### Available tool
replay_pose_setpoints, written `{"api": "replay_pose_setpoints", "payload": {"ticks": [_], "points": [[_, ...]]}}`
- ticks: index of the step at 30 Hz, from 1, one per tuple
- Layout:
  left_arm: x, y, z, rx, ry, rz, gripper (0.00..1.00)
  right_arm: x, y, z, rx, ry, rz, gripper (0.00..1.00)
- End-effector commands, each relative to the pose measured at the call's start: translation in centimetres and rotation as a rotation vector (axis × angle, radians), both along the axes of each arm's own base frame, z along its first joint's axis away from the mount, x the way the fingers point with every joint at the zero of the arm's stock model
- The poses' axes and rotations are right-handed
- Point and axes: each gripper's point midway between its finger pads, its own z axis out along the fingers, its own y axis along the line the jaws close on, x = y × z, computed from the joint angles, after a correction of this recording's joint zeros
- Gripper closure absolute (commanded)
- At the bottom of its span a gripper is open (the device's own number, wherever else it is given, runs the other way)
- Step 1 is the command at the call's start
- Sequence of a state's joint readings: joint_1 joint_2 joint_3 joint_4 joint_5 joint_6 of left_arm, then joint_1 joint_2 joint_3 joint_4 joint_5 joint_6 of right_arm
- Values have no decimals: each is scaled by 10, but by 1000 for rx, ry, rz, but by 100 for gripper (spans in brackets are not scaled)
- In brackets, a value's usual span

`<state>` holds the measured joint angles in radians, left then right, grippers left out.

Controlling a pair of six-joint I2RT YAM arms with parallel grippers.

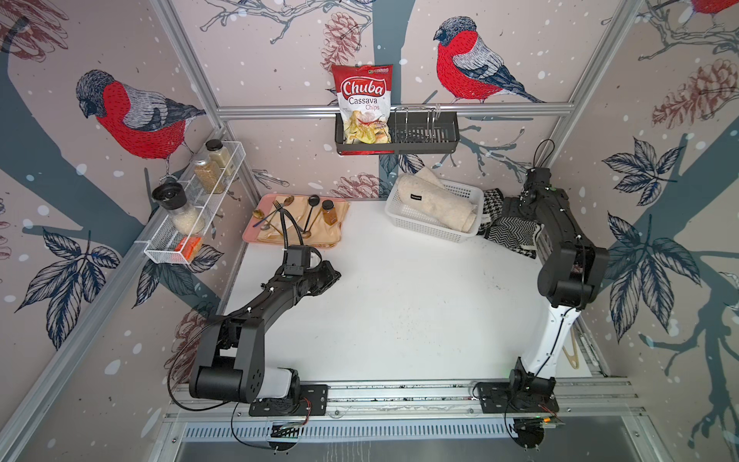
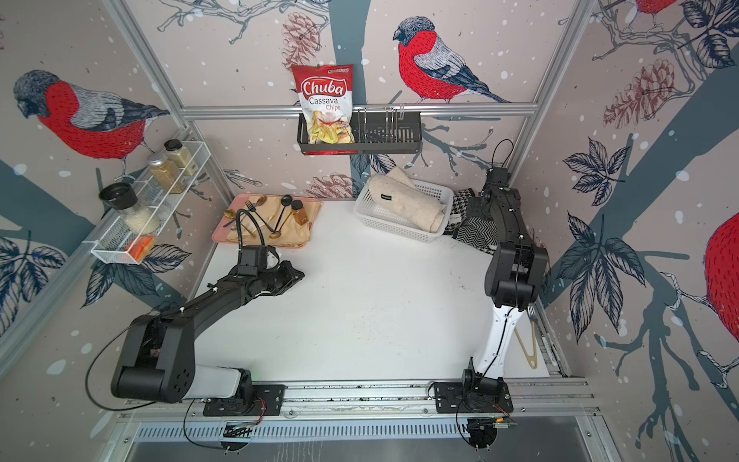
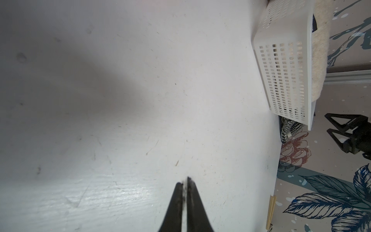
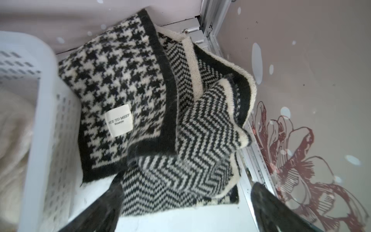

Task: Roll up the scarf and place it into the basket
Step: Move the scarf to the center of the board.

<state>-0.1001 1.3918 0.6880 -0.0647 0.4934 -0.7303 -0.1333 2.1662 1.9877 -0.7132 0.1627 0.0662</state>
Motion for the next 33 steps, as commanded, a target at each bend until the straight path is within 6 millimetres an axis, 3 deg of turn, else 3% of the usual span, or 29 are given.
{"api": "replay_pose_setpoints", "payload": {"ticks": [1, 3, 6, 8, 10, 11, 12, 13, 15, 20, 25, 28, 33], "points": [[-2, 3, 3, 12, -10, 10, 90, 11, -13, -30, 14, 35, -81, 0], [-3, 4, 5, 18, -13, 12, 90, 12, -19, -52, 3, 99, -114, 0], [-6, 5, 7, 20, -19, 16, 89, 0, -10, -88, 35, 186, -120, 3], [-7, 5, 8, 15, -21, 16, 89, -18, 3, -110, 65, 232, -115, 26], [-8, 4, 9, 10, -24, 13, 89, -44, 22, -121, 99, 249, -114, 68], [-8, 4, 10, 10, -27, 13, 89, -58, 31, -122, 96, 249, -112, 83], [-9, 4, 10, 10, -28, 11, 89, -77, 44, -123, 91, 246, -107, 96], [-10, 4, 10, 10, -31, 10, 89, -93, 56, -118, 84, 225, -103, 100], [-11, 3, 11, 5, -35, 4, 89, -122, 80, -109, 84, 190, -88, 100], [-15, -1, 16, 3, -49, -23, 89, -201, 173, -78, 90, 130, 83, 100], [-18, -1, 28, -2, -83, -20, 89, -287, 268, -70, 219, 117, 277, 100], [-19, -2, 36, -8, -97, -19, 89, -323, 325, -67, 306, 139, 443, 100], [-18, 2, 54, 4, -131, 0, 89, -358, 438, -59, 313, 185, 810, 100]]}}
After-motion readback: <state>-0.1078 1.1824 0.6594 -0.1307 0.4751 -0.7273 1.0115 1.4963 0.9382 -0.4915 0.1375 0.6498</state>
